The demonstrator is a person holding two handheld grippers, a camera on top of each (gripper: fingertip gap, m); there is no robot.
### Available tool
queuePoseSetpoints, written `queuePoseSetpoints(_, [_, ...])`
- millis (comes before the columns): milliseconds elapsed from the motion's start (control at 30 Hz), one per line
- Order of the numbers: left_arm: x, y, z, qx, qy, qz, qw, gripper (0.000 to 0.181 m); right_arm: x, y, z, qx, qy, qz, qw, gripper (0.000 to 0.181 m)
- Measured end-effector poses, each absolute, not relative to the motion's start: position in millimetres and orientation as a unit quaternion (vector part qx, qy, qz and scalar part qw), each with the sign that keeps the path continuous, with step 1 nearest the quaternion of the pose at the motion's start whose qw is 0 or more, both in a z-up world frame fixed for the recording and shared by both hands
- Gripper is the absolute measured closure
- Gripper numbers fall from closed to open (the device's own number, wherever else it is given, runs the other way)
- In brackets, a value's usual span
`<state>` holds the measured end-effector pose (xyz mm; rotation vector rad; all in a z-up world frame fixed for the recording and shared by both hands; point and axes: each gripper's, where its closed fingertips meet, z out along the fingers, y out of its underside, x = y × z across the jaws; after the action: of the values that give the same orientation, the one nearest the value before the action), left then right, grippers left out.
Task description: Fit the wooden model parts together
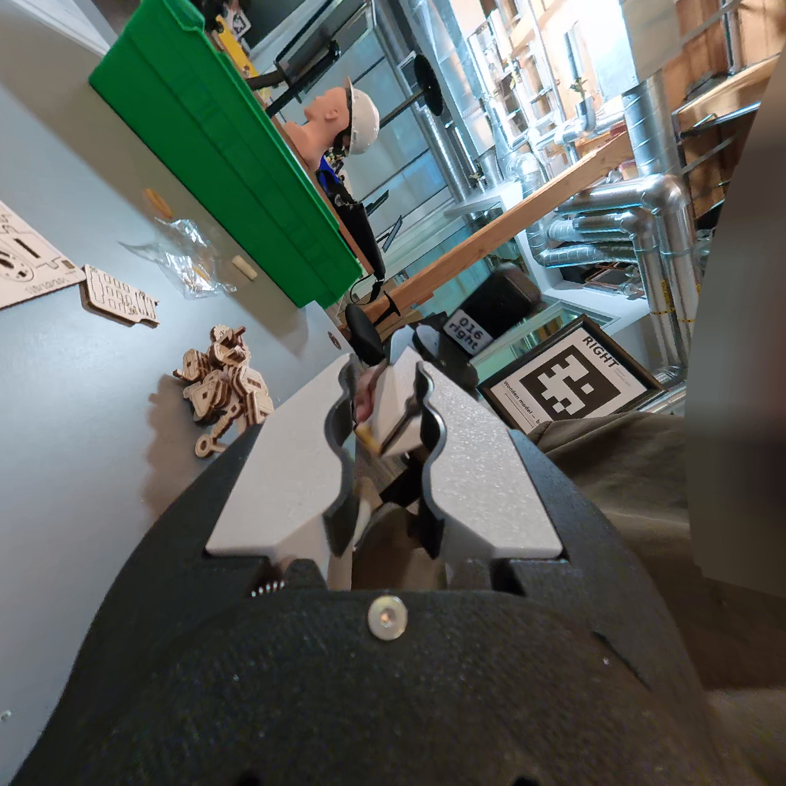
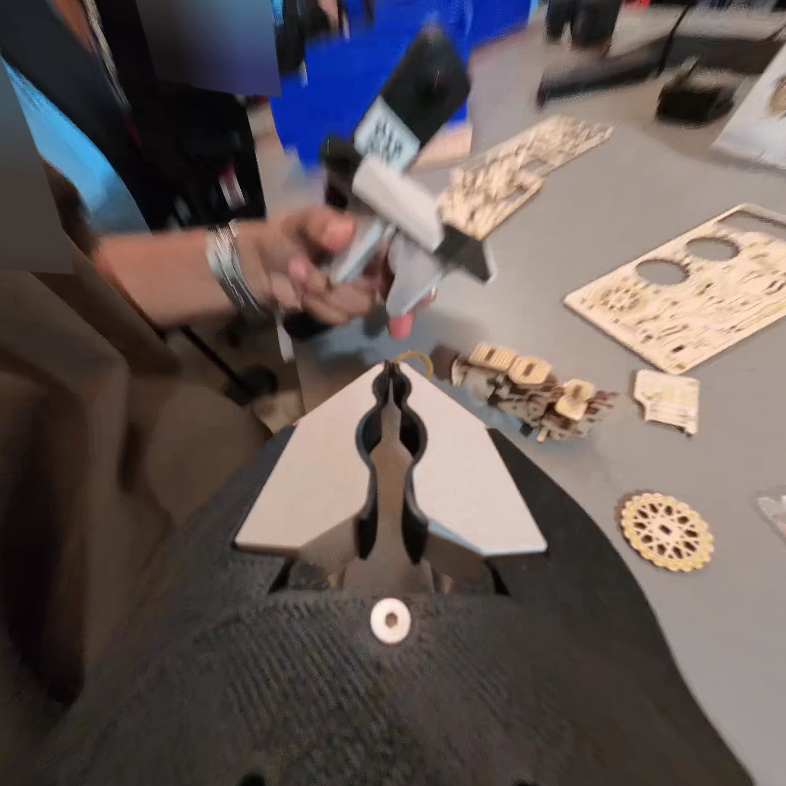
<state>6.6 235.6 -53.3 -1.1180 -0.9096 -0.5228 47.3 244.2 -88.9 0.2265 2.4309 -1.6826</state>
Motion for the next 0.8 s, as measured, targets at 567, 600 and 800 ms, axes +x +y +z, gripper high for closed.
queuePoseSetpoints(567, [33,266,-35,-0.581,-0.310,-0.147,0.738,0.169,47,257,-19,0.159,0.616,-0.704,0.315,0.181])
queuePoseSetpoints(600, [34,267,-34,-0.585,-0.303,-0.142,0.739,0.171,47,256,-19,0.159,0.617,-0.702,0.319,0.181])
queuePoseSetpoints(800, [40,267,-24,-0.572,-0.282,-0.141,0.757,0.181,51,255,-19,0.157,0.610,-0.699,0.339,0.181])
